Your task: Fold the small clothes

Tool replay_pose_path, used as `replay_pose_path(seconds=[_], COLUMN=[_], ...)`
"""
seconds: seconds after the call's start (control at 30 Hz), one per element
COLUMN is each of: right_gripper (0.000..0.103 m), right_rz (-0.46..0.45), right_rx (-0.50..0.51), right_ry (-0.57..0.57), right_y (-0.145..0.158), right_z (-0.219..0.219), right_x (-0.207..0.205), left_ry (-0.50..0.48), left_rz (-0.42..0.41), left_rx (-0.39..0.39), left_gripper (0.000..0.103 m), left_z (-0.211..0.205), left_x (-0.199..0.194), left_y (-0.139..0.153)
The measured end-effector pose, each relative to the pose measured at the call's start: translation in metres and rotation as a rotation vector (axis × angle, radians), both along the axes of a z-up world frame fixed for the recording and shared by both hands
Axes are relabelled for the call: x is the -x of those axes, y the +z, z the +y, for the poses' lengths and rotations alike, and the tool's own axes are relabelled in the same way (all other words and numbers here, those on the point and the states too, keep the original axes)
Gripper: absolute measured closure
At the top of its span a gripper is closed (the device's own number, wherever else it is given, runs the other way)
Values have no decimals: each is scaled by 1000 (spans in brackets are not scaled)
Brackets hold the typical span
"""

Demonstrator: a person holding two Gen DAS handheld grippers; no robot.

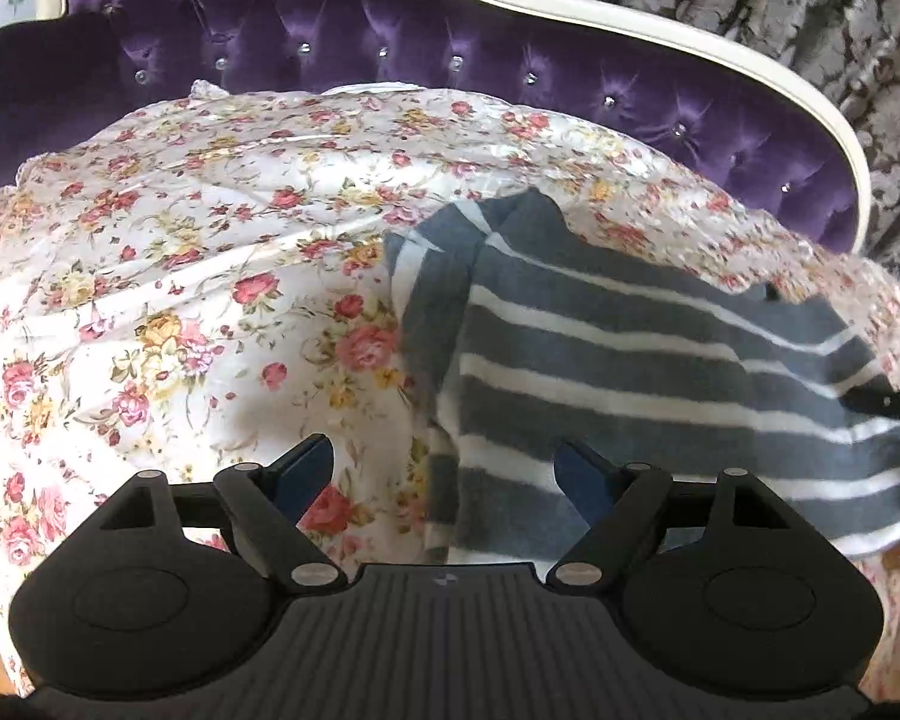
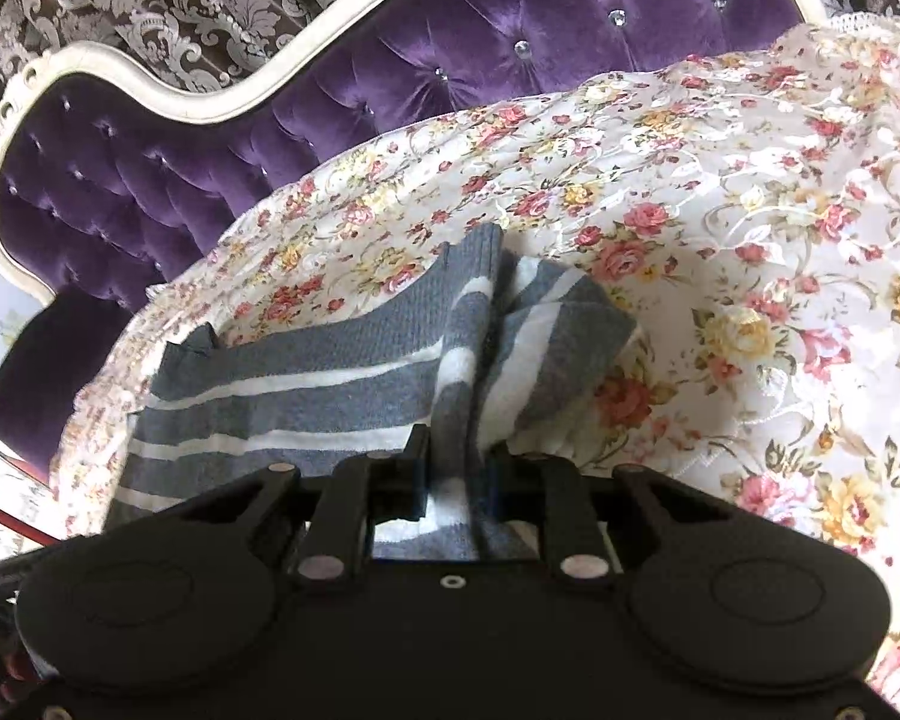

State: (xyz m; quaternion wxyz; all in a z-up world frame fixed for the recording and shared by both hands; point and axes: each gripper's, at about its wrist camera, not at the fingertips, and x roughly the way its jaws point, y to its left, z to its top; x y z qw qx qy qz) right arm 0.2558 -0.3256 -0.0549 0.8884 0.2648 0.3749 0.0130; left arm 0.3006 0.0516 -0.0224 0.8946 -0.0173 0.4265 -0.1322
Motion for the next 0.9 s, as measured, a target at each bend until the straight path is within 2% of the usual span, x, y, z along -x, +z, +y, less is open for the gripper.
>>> replay_pose_path(seconds=[0.13,0.27,0.5,0.77,0.9], right_gripper=[77,78,80,81,81], right_rz=[15,3,-31,4,20], right_rx=[-4,13,6,-62,-36], right_ry=[-14,11,105,188,207], right_y=[14,40,79,74,68], right_z=[5,22,79,155,185], right_x=[-5,-14,-49,-92,-102], left_ry=[27,34,42,93,122], left_rz=[-8,-2,1,27,32], left_rx=[-20,8,37,82,96], left_gripper=[23,23,23,23,23], left_z=[6,13,25,46,57], left_x=[-4,-5,-8,-11,-13], left_y=[-2,1,7,8,9])
